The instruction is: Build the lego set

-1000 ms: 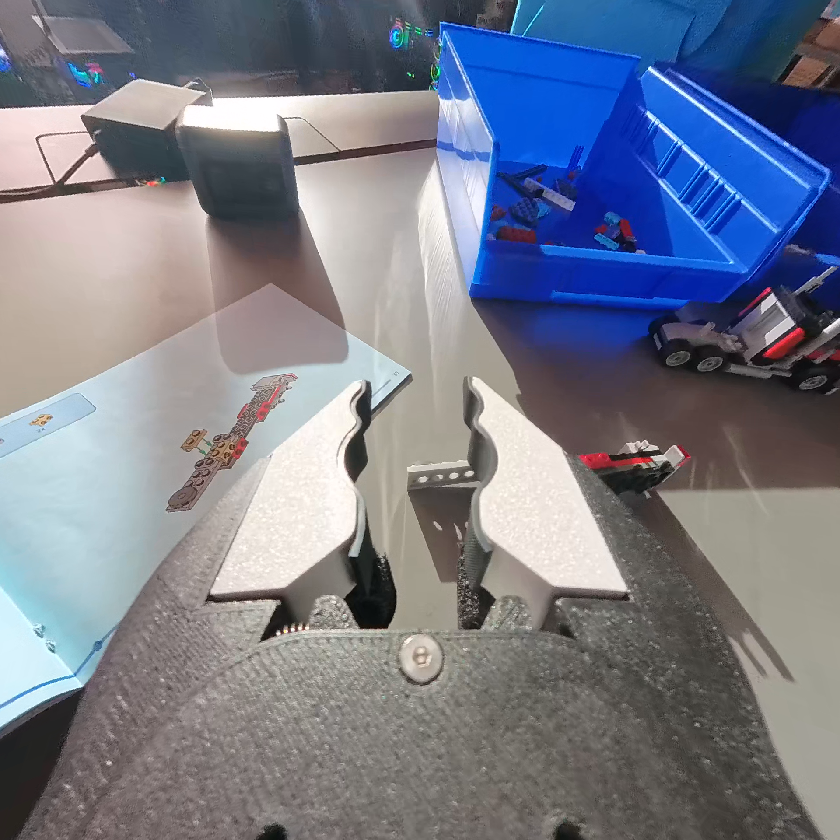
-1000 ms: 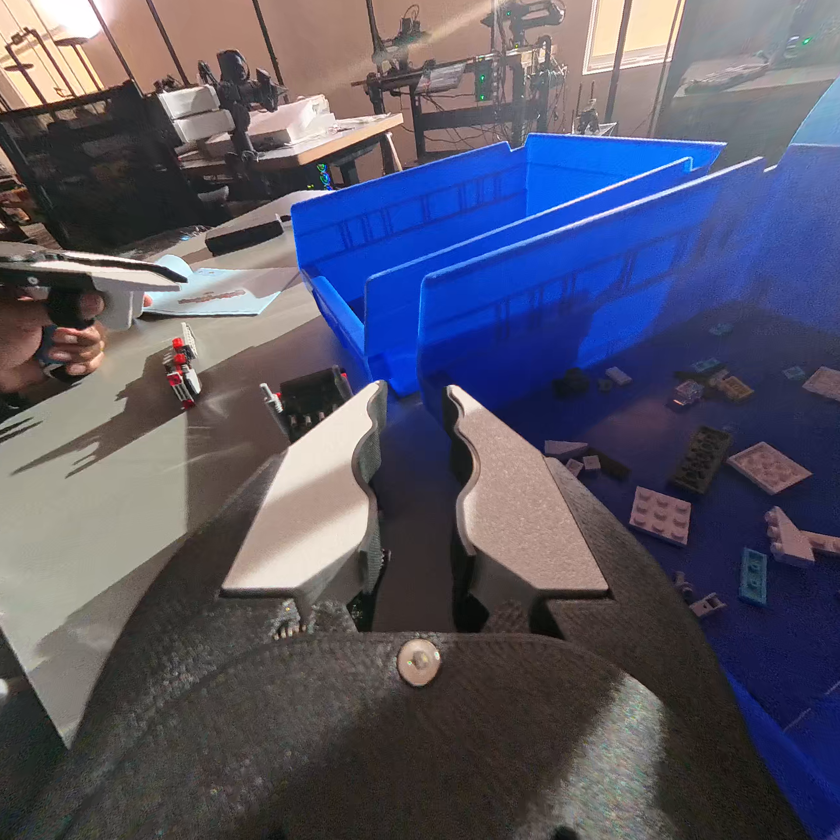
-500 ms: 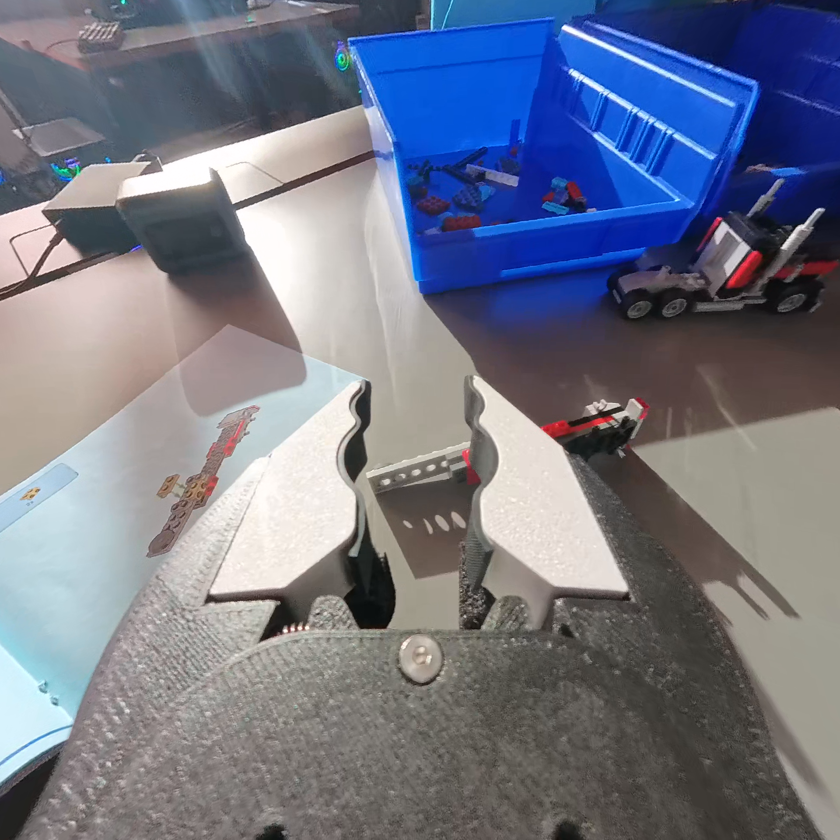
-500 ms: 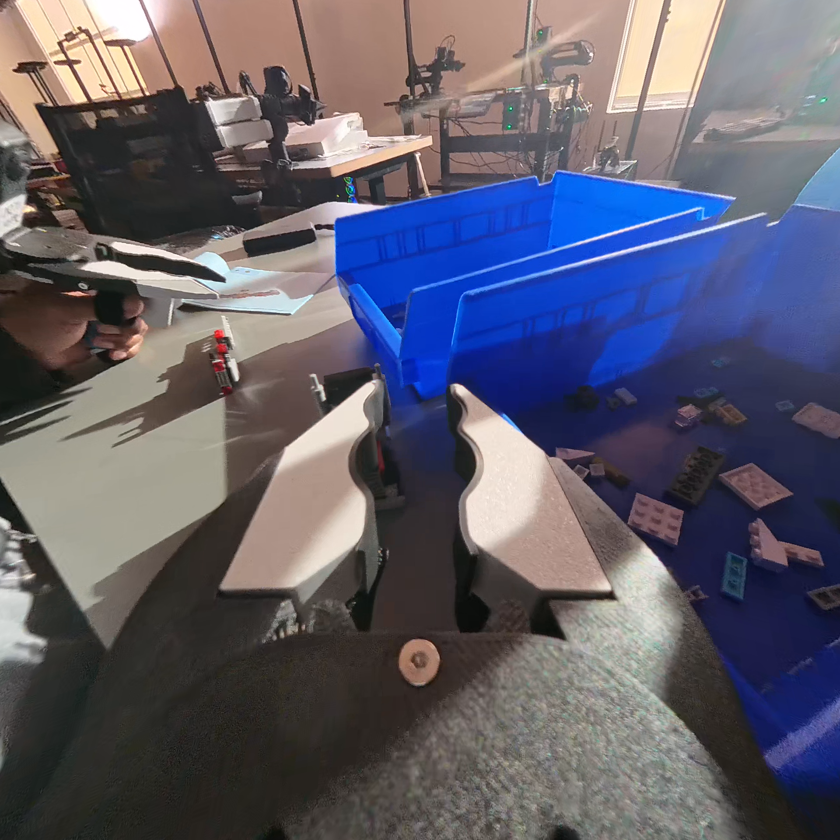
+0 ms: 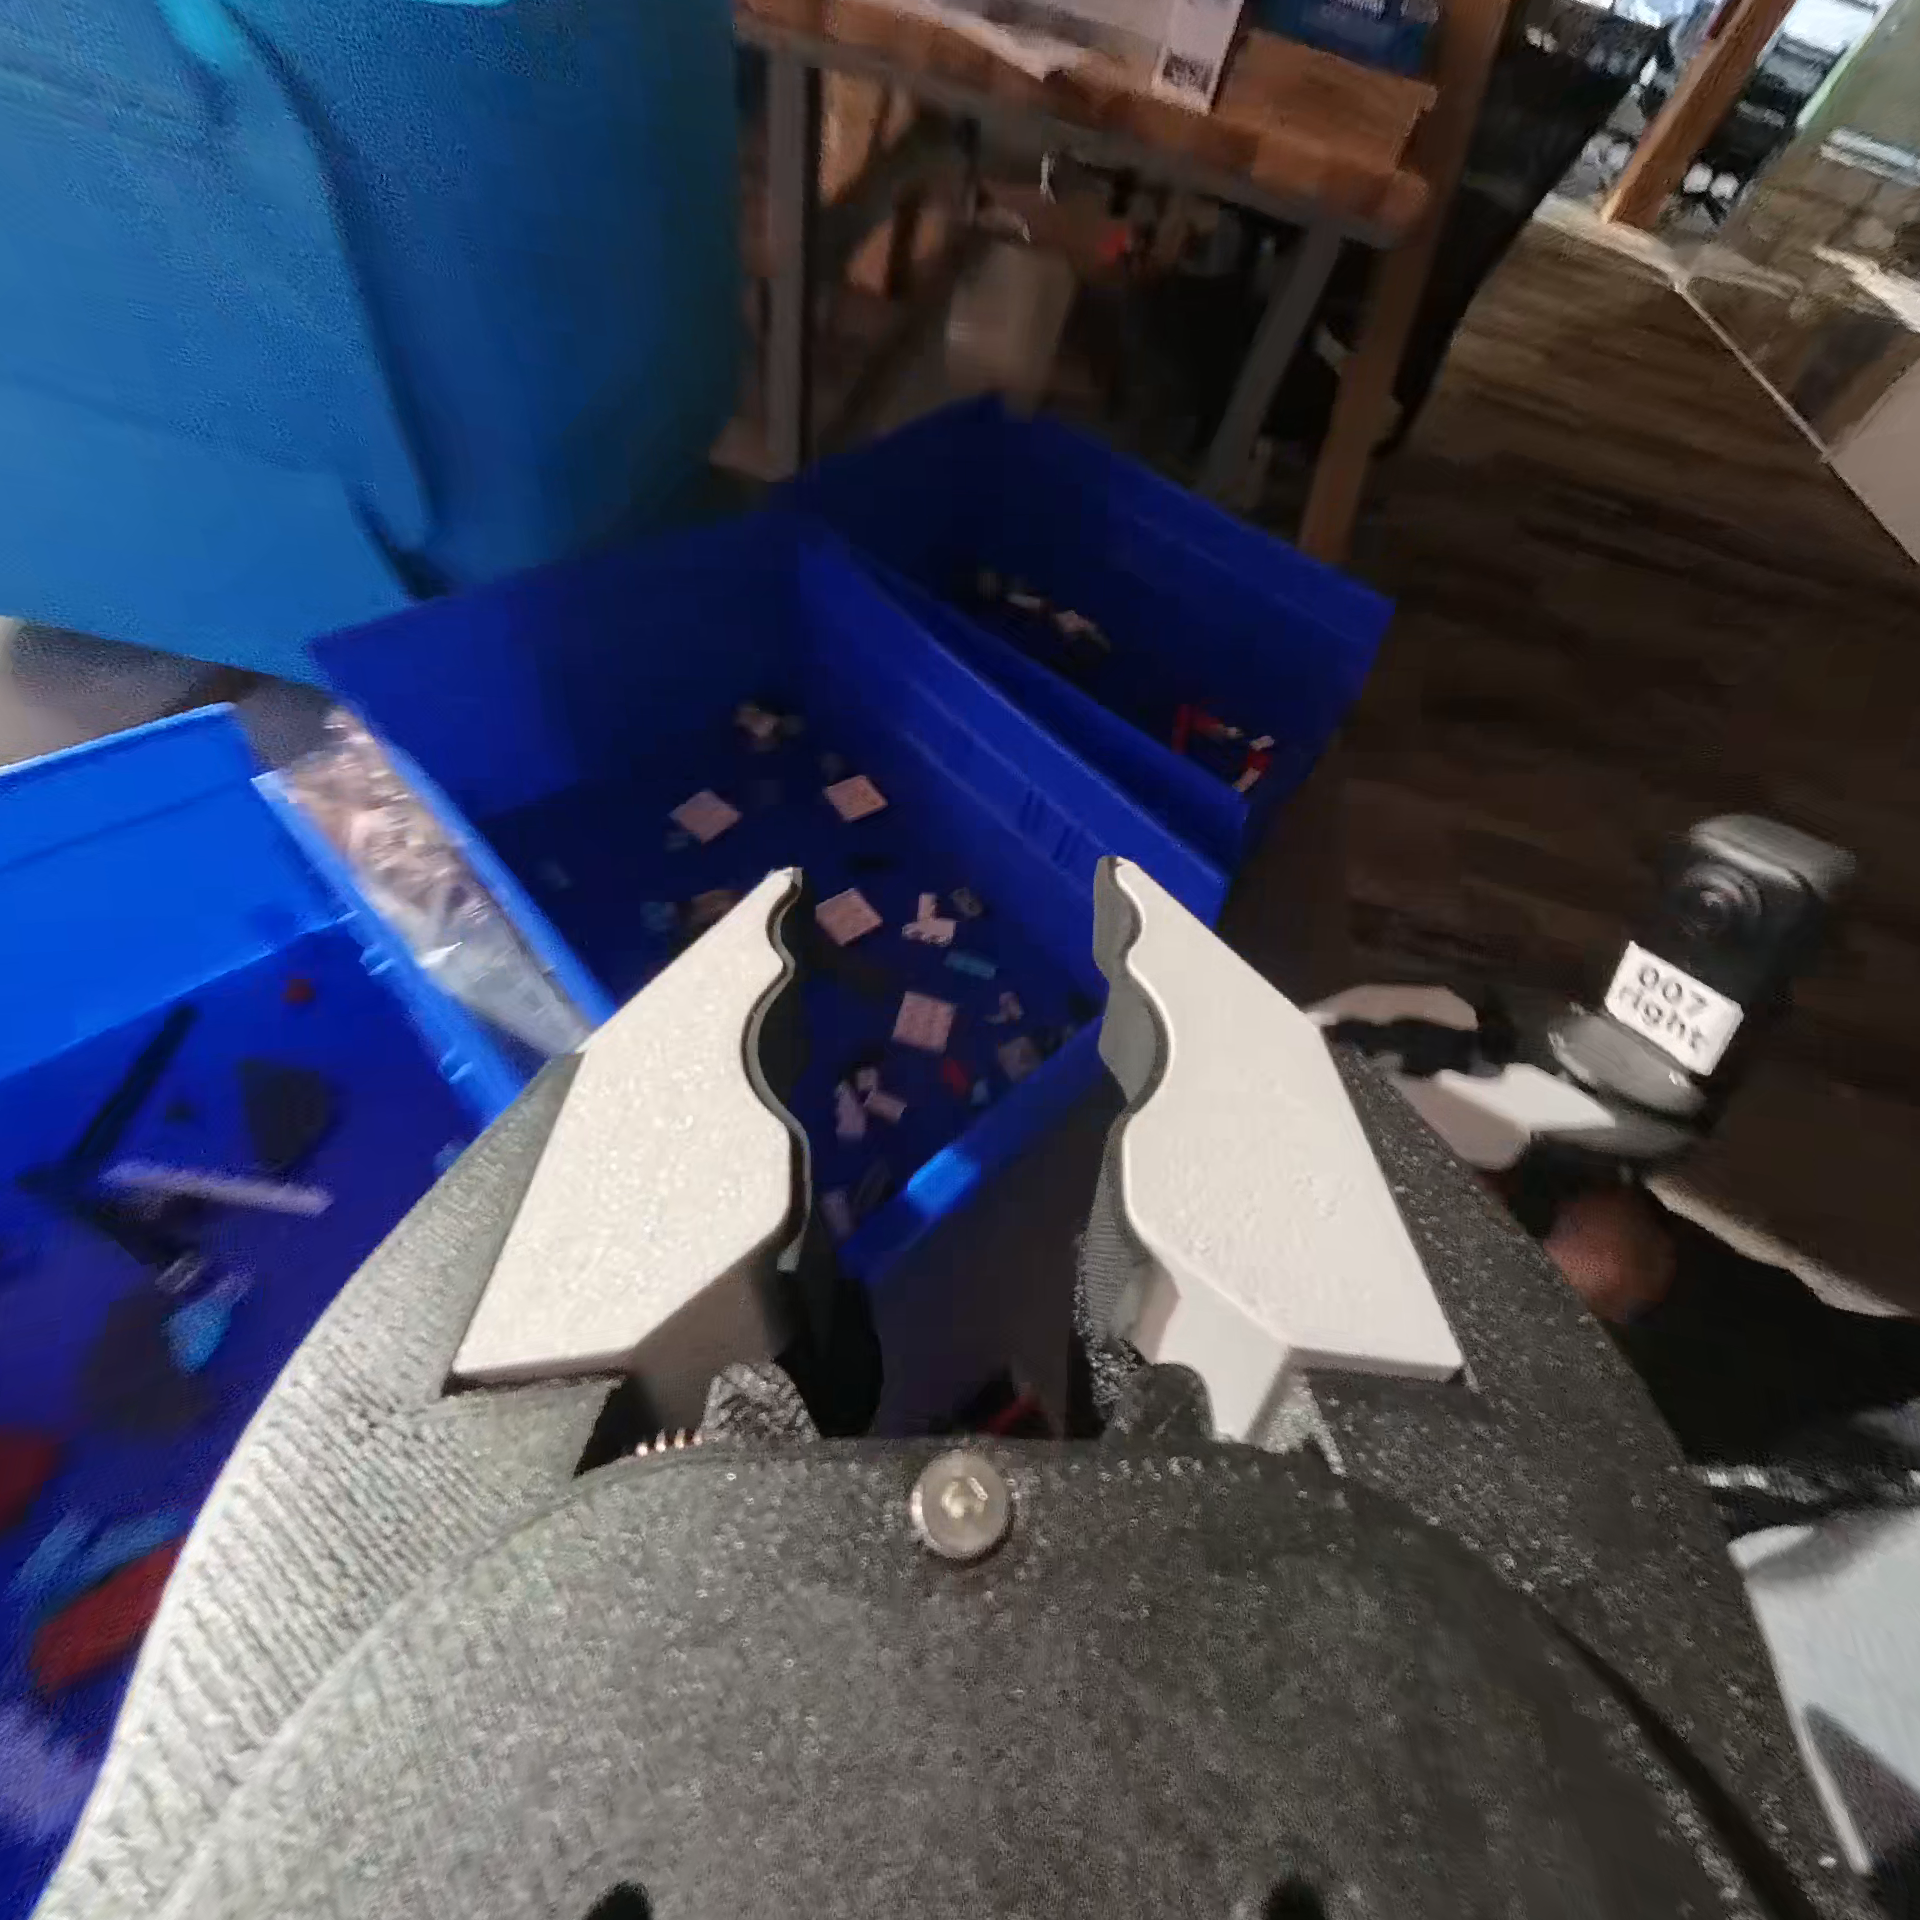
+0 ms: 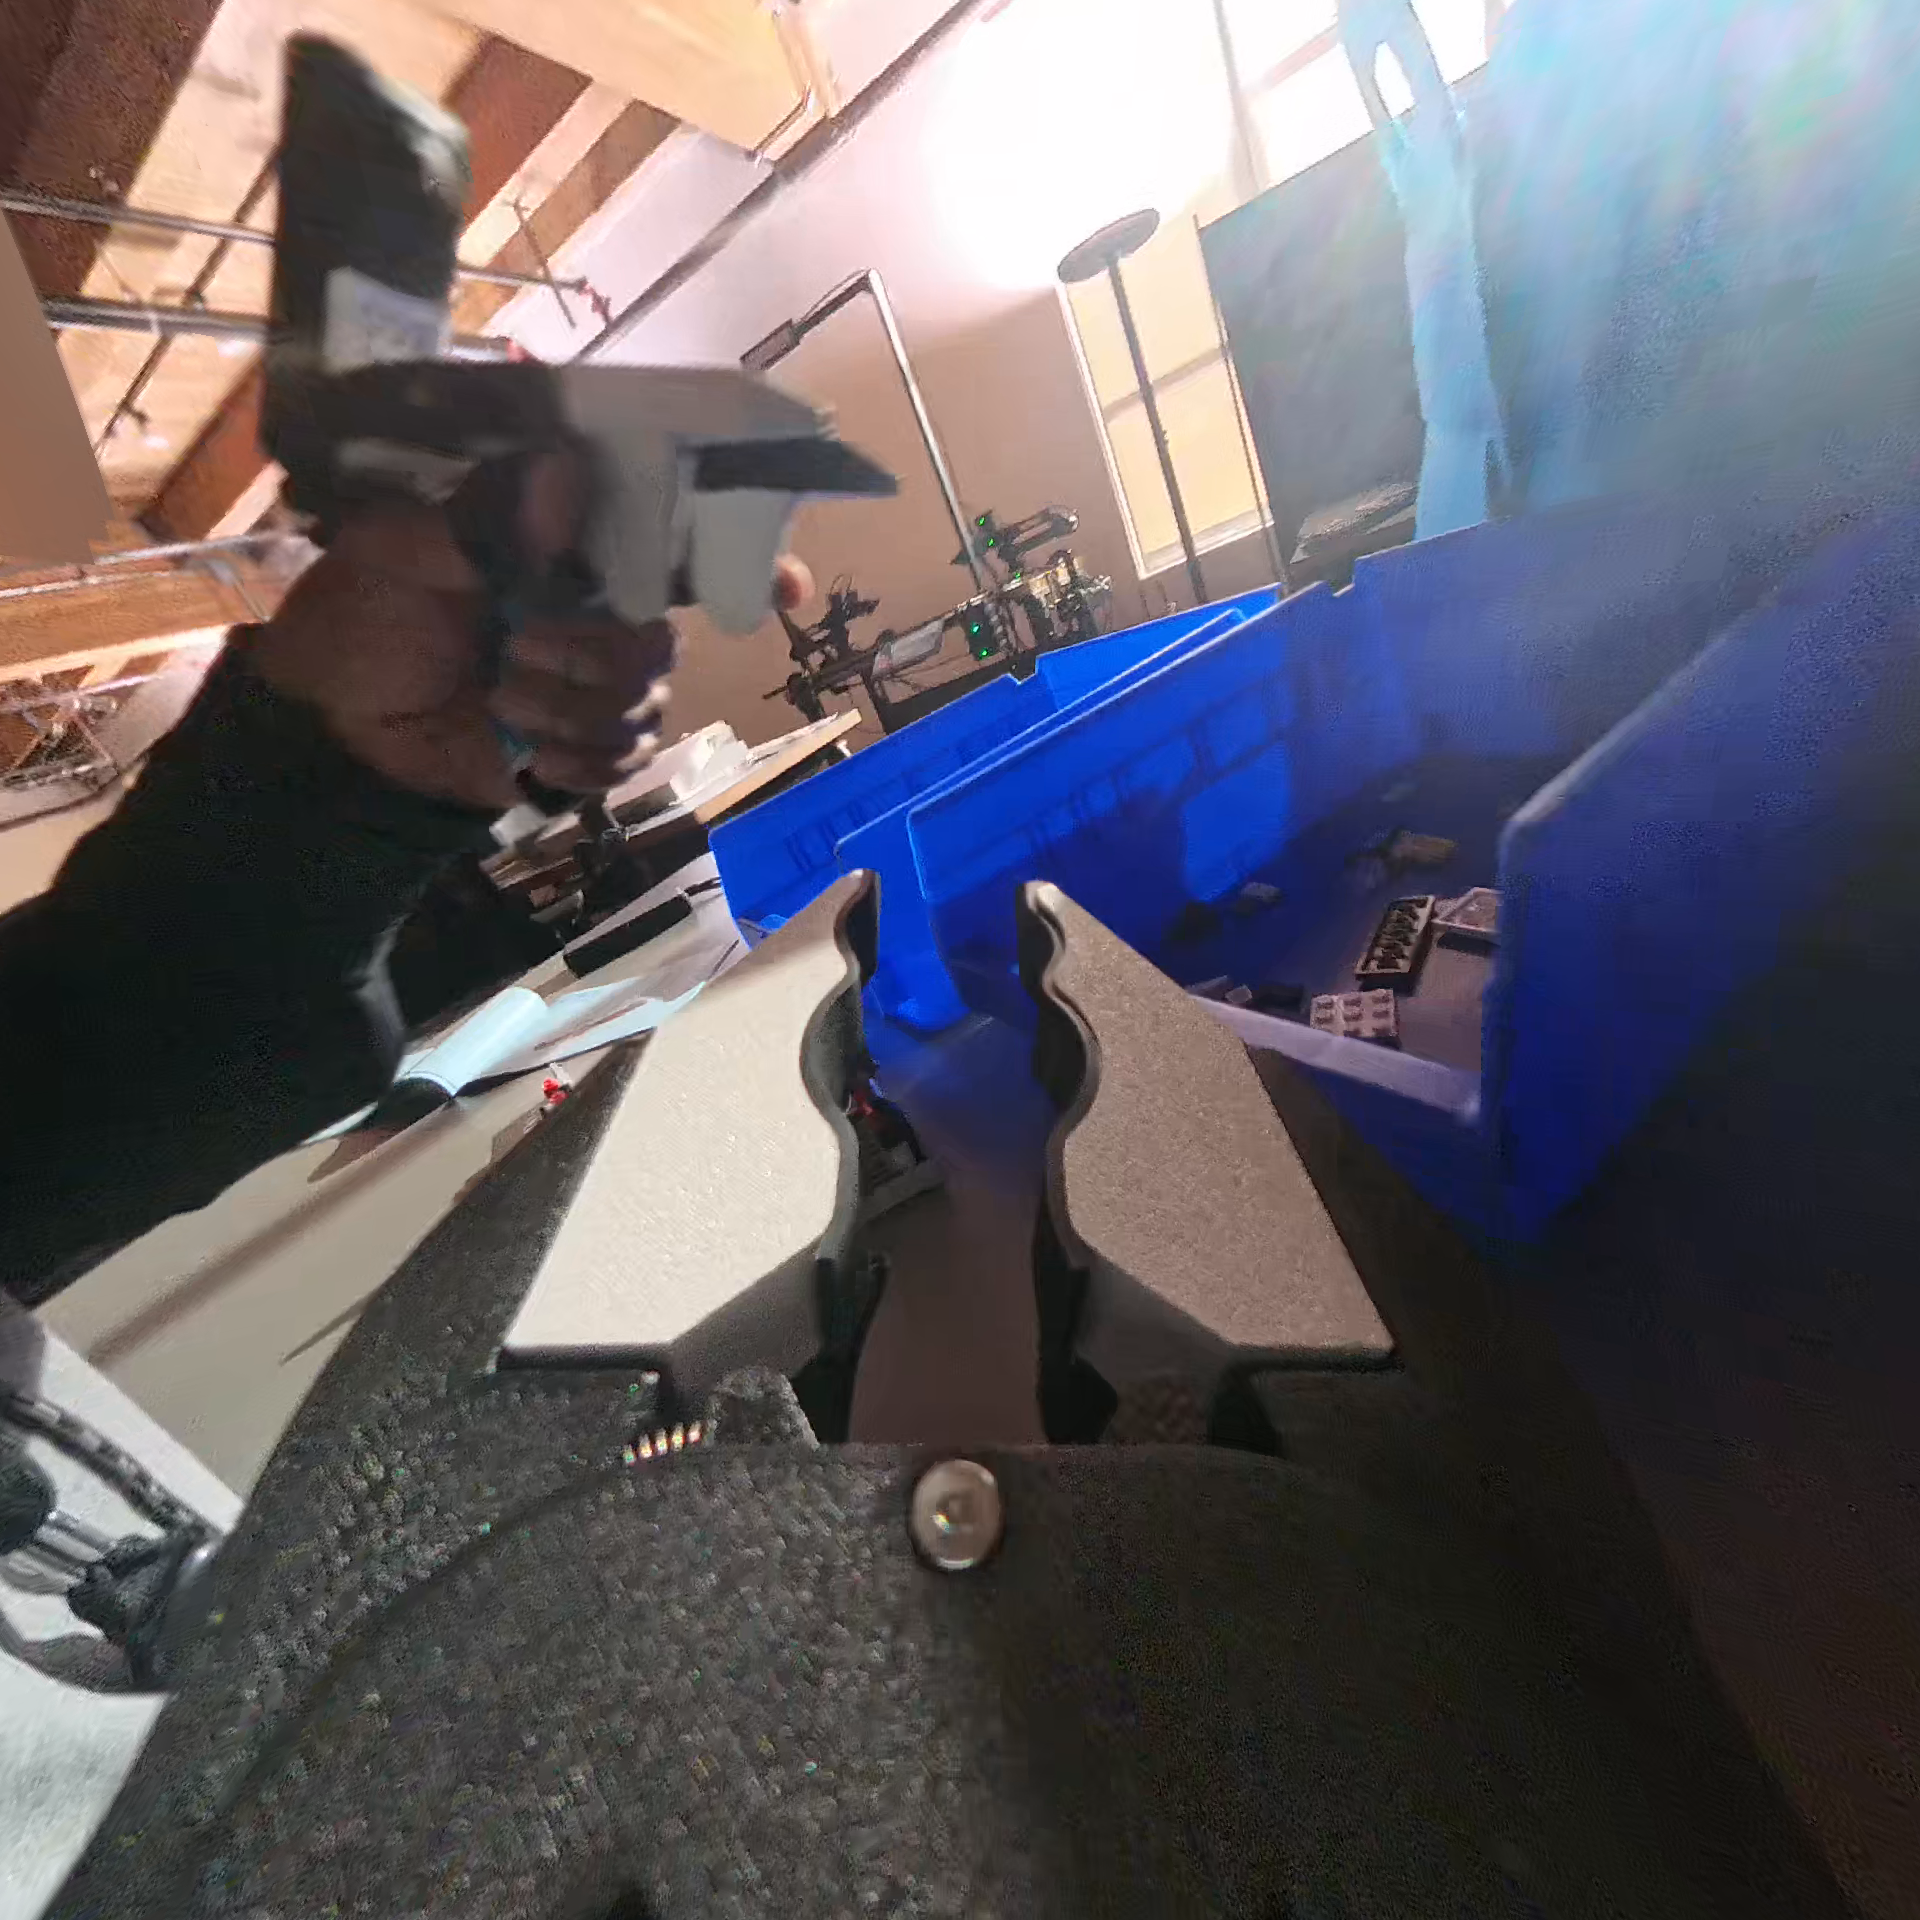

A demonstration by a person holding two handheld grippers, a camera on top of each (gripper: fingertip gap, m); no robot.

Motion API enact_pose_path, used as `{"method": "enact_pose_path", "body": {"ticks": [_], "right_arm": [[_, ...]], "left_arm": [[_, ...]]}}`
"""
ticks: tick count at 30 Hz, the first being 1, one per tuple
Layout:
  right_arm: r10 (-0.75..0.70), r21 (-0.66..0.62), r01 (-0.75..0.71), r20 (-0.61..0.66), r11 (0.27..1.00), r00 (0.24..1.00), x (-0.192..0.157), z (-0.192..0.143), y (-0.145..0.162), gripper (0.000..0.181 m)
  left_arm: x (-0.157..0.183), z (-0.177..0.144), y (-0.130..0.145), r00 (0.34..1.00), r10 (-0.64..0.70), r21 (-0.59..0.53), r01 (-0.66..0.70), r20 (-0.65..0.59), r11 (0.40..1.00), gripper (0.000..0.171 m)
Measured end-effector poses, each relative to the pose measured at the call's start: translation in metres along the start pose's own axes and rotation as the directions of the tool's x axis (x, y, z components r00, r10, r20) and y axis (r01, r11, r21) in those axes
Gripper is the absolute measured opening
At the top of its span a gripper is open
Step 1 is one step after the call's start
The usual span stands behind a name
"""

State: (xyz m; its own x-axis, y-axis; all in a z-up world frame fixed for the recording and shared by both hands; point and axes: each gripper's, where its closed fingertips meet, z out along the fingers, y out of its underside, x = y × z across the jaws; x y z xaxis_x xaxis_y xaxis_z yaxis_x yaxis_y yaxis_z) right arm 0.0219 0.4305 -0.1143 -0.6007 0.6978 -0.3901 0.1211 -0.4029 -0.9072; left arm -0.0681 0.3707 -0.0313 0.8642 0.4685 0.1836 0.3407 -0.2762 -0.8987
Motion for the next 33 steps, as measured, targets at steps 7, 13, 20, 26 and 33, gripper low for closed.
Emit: {"method": "enact_pose_path", "body": {"ticks": [7,13,20,26,33], "right_arm": [[-0.02,0.056,0.029,-0.156,0.998,0.988,0.047,-0.034,-0.02,0.027],[0.087,0.054,-0.075,-0.272,0.996,0.958,0.091,-0.055,-0.018,0.026],[0.17,0.011,-0.173,-0.275,0.985,0.946,0.107,-0.053,-0.006,0.026],[0.135,-0.02,-0.148,-0.305,0.989,0.943,0.107,-0.05,-0.002,0.024],[0.104,-0.03,-0.12,-0.319,0.992,0.942,0.106,-0.049,-0.001,0.024]], "left_arm": [[-0.035,0.168,0.005,0.994,-0.007,-0.266,0.036,0.11,0.963,0.058],[-0.088,0.236,0.031,0.973,-0.105,-0.387,0.179,0.205,0.904,0.057],[-0.102,0.27,0.05,0.975,-0.03,-0.469,0.132,0.219,0.873,0.056],[-0.106,0.278,0.056,0.978,0.04,-0.5,0.069,0.203,0.863,0.056],[-0.114,0.275,0.058,0.974,0.084,-0.512,0.038,0.212,0.858,0.054]]}}
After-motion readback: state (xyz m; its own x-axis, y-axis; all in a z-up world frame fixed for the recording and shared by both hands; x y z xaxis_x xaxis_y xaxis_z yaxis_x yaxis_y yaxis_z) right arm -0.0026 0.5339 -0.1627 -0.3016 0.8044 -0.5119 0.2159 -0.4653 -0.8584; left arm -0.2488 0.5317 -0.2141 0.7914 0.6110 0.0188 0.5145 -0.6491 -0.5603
